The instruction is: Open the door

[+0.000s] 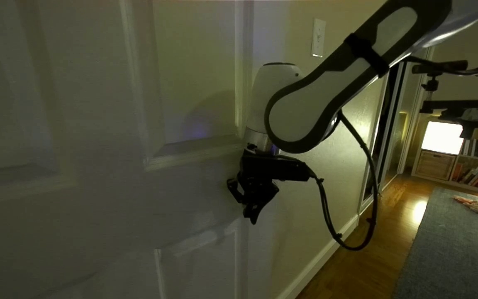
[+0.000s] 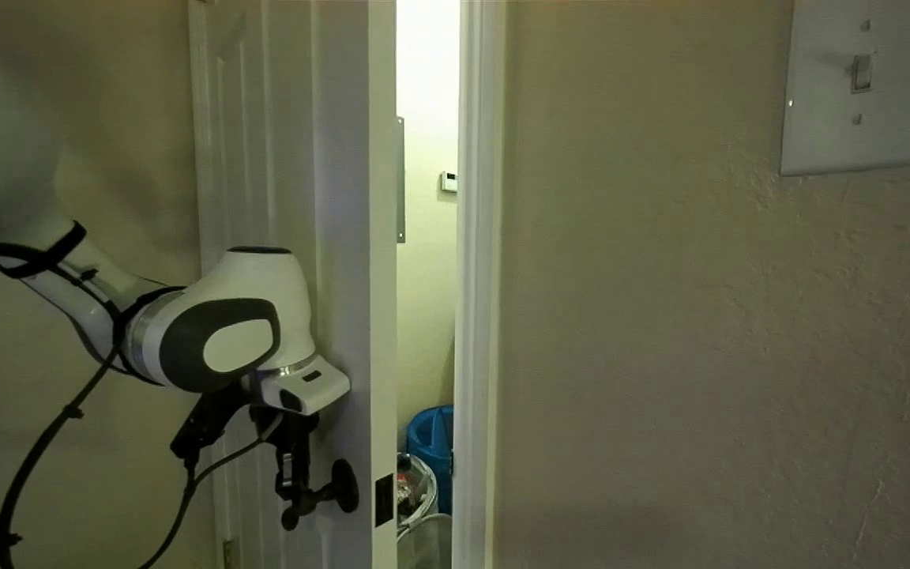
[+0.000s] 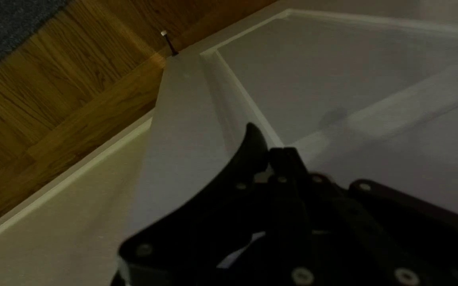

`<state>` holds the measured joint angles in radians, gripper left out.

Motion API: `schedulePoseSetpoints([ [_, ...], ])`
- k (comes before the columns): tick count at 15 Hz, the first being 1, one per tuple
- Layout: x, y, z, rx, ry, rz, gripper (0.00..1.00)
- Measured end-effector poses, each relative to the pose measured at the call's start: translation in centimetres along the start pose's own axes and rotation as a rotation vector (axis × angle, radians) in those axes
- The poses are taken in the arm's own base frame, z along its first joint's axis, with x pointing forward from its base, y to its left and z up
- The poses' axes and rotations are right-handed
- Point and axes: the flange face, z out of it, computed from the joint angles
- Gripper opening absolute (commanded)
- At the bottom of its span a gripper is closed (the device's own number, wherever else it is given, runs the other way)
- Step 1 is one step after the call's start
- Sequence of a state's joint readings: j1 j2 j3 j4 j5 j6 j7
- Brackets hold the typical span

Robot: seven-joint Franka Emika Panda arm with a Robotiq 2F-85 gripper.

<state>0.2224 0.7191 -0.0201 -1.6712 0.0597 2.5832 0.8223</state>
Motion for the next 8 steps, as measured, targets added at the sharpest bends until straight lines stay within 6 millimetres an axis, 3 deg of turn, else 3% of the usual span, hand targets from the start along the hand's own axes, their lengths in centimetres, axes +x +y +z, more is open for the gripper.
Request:
schedulePoseSetpoints([
  [3,-2.8,-0.1,-2.4,0.023,-0.021,-0.036,0.02],
  [4,-3.6,-0.1,-3.5,0.030,-0.025,-0.058,0.11],
  [5,-4.4,0.1,-4.8,0.037,-0.028,-0.084,0.29],
  [8,-6.0,1.4,-9.0,0.051,-0.033,-0.145,0.47],
])
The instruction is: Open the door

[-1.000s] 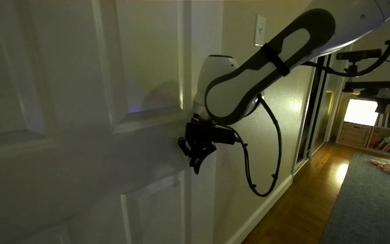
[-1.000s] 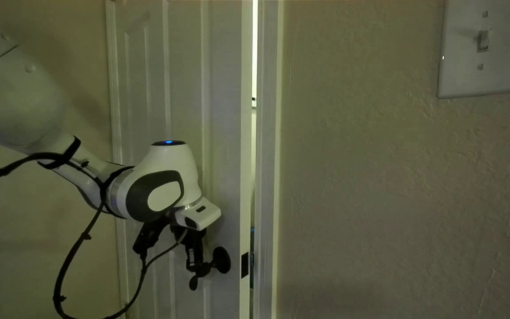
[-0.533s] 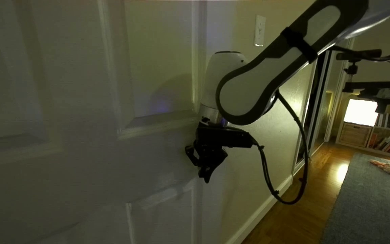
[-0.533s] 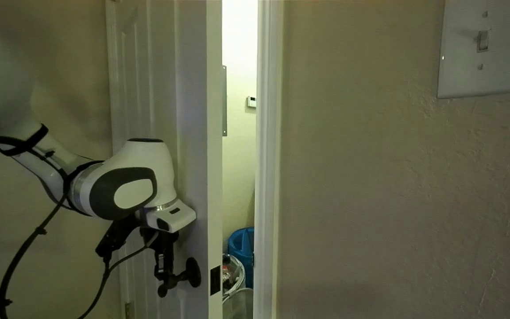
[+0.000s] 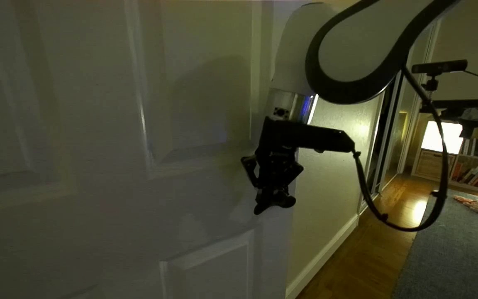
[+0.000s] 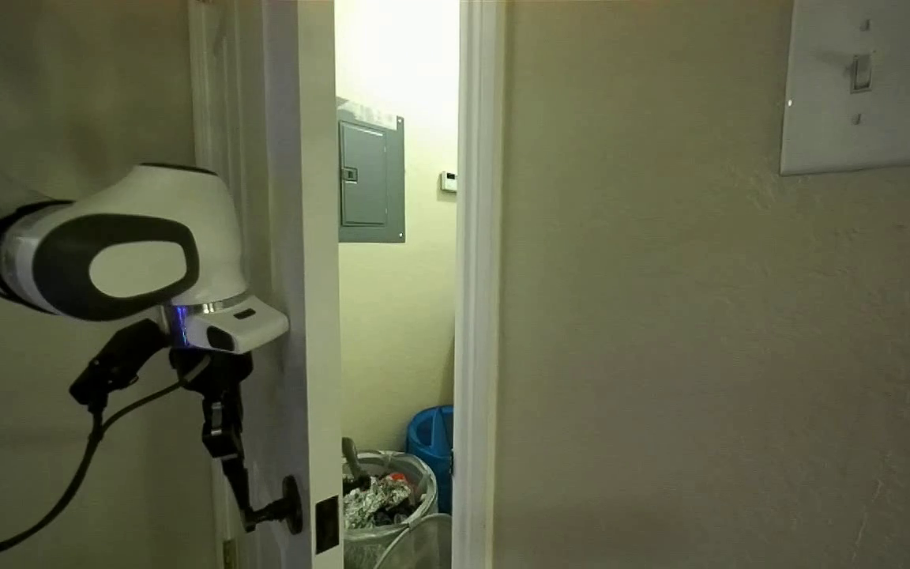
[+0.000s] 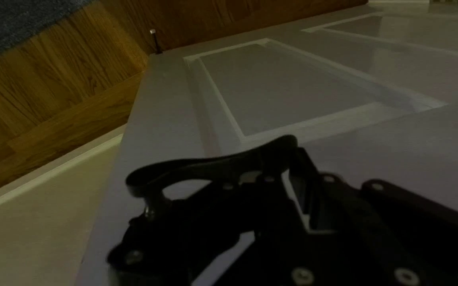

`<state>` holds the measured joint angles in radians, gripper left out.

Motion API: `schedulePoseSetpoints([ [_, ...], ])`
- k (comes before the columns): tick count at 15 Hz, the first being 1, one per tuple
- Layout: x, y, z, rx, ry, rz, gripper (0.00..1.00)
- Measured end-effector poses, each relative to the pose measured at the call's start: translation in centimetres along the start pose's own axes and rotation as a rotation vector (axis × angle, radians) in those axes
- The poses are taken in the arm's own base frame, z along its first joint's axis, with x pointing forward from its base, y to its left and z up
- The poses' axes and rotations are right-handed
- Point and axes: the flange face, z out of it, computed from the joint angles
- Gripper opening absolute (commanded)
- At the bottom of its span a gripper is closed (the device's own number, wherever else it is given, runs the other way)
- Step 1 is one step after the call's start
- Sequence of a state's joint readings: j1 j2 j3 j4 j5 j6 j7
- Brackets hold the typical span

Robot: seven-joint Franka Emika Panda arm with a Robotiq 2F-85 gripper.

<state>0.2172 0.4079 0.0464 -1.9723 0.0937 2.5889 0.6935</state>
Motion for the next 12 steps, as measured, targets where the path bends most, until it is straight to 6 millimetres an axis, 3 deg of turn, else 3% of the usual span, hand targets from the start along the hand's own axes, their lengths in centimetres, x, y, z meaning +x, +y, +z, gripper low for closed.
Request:
schedulePoseSetpoints([
  [8,-5.6,4.0,-10.0,-0.061,-0.133,-0.123,0.98],
  [12,-6.9,6.2,-15.0,-0.084,-0.166,-0.129,1.00],
])
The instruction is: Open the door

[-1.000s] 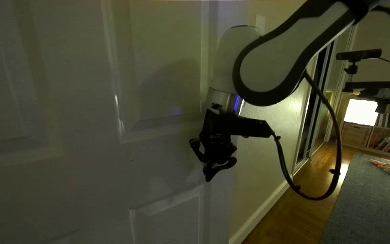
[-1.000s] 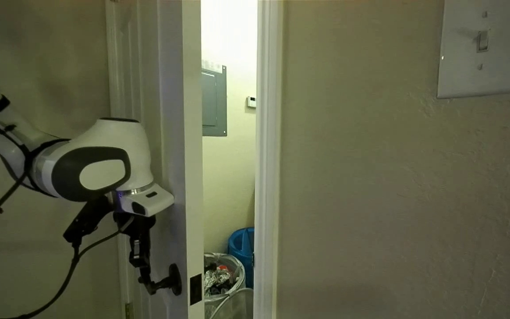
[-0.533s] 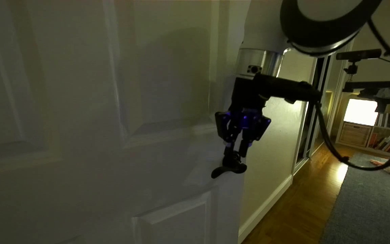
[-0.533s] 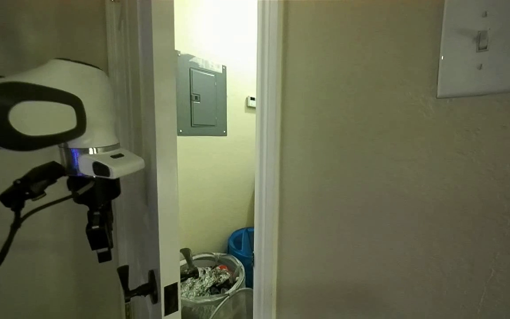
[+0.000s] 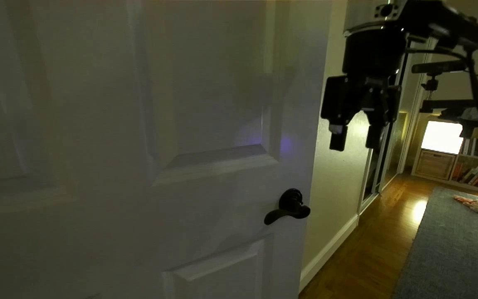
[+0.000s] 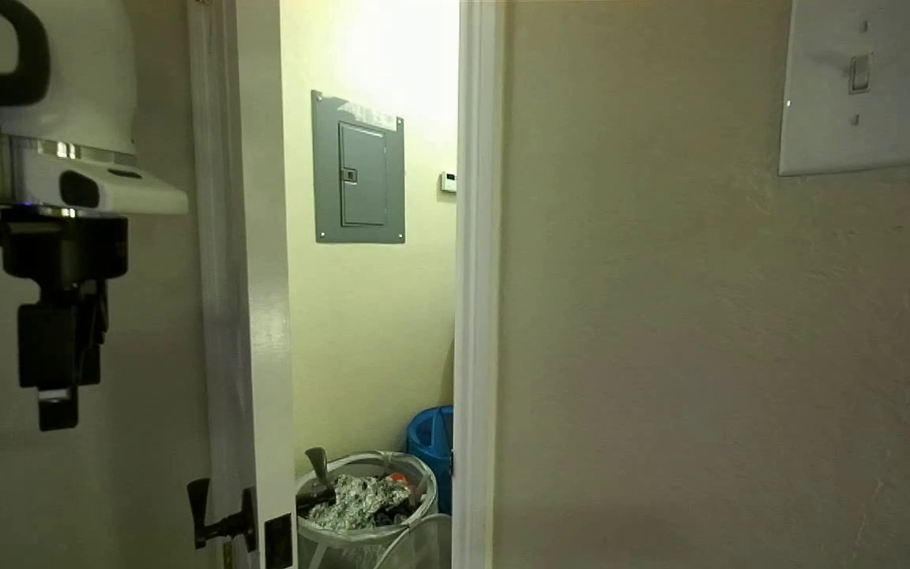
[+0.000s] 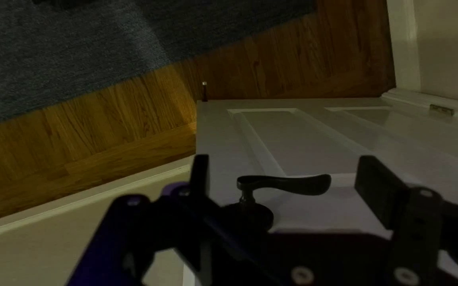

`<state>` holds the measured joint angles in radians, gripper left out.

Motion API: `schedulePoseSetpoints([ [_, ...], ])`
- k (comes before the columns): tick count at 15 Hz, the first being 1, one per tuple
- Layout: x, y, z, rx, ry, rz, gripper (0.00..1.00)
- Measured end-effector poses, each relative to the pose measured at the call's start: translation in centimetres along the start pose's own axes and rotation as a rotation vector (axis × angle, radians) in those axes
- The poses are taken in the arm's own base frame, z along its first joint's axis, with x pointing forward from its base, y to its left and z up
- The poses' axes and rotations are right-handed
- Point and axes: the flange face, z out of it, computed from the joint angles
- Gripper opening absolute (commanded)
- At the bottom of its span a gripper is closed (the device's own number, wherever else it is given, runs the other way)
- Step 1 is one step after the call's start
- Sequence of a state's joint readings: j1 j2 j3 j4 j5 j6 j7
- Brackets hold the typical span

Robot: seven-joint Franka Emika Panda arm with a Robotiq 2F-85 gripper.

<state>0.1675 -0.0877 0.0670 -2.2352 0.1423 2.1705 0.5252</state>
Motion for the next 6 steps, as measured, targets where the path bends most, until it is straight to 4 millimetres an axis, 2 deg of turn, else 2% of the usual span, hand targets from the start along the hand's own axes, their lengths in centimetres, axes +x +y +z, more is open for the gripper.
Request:
schedulePoseSetpoints([
  [3,-0.8,1.0,-2.2,0.006,0.010,0.009,1.00],
  [6,-0.8,0.8,-1.7,0.000,0.003,0.007,1.00],
])
